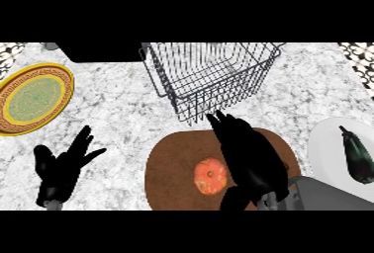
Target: Pick the squash from the cutting board and place it in the basket
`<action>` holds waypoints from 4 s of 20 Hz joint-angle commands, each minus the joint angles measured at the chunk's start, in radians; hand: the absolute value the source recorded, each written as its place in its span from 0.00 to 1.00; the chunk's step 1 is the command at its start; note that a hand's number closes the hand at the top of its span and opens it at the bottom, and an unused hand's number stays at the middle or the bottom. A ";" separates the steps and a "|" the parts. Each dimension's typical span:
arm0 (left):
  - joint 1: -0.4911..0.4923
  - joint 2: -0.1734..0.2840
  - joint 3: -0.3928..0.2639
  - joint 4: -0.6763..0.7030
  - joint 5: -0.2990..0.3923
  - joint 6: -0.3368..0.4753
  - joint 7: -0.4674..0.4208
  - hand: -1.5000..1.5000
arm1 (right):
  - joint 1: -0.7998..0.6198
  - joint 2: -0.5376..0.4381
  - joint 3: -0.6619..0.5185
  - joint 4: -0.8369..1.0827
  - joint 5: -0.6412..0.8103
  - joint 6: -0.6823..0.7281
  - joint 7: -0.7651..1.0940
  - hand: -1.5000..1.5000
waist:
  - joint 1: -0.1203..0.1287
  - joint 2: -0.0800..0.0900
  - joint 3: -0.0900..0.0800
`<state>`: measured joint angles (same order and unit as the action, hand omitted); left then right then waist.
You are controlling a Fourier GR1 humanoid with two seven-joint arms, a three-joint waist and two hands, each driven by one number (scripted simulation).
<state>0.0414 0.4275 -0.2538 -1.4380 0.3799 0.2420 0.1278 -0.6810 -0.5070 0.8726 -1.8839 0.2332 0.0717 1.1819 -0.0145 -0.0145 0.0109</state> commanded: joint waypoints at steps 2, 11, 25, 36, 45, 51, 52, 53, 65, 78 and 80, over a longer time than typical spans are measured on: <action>0.047 -0.025 -0.056 0.085 -0.036 0.010 0.053 0.50 | 0.042 0.046 0.013 0.000 0.062 -0.006 0.145 0.00 | 0.001 0.012 -0.012; 0.038 0.004 -0.022 0.069 -0.029 -0.017 0.076 0.50 | 0.101 0.150 0.039 0.118 0.162 0.007 0.105 0.00 | 0.010 0.013 -0.012; 0.064 -0.022 -0.028 0.050 -0.054 -0.017 0.071 0.50 | 0.156 0.279 0.031 0.259 0.246 0.020 0.079 0.00 | 0.017 0.014 -0.012; 0.082 -0.036 0.001 0.082 -0.065 -0.030 0.035 0.50 | 0.236 0.229 0.039 0.295 0.345 0.041 -0.078 1.00 | 0.013 0.015 -0.012; 0.057 -0.020 0.025 0.078 -0.065 -0.058 0.069 0.50 | 0.184 0.261 0.012 0.353 0.421 0.096 -0.122 1.00 | 0.016 0.016 -0.012; 0.046 -0.011 0.014 0.040 -0.074 -0.065 0.089 0.50 | 0.138 0.480 0.284 0.350 0.495 0.173 -0.172 1.00 | 0.042 0.015 -0.012; 0.017 -0.046 -0.014 0.045 -0.088 -0.036 0.120 0.50 | 0.107 0.500 0.324 0.339 0.470 0.184 -0.168 1.00 | 0.049 0.018 -0.012; 0.060 -0.027 0.001 0.028 -0.074 -0.063 0.090 0.50 | 0.070 0.501 0.312 0.345 0.463 0.162 -0.171 1.00 | 0.058 0.016 -0.012; 0.066 -0.032 0.015 0.040 -0.075 -0.061 0.088 0.50 | 0.083 0.507 0.087 -0.041 0.480 -0.342 -0.186 1.00 | 0.020 0.013 -0.010; 0.052 -0.042 0.030 0.052 -0.085 -0.059 0.087 0.50 | -0.300 0.507 -0.362 -0.019 0.430 -0.203 0.036 1.00 | 0.013 0.015 -0.013; 0.063 -0.044 0.025 0.038 -0.096 -0.039 0.109 0.50 | -0.370 0.507 -0.403 -0.007 0.398 -0.177 0.063 1.00 | 0.016 0.012 -0.013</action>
<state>0.0776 0.3895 -0.2026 -1.4851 0.3109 0.1949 0.1968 -0.9391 -0.0080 0.5831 -1.9330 0.6640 -0.1557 1.1091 0.0019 -0.0133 0.0073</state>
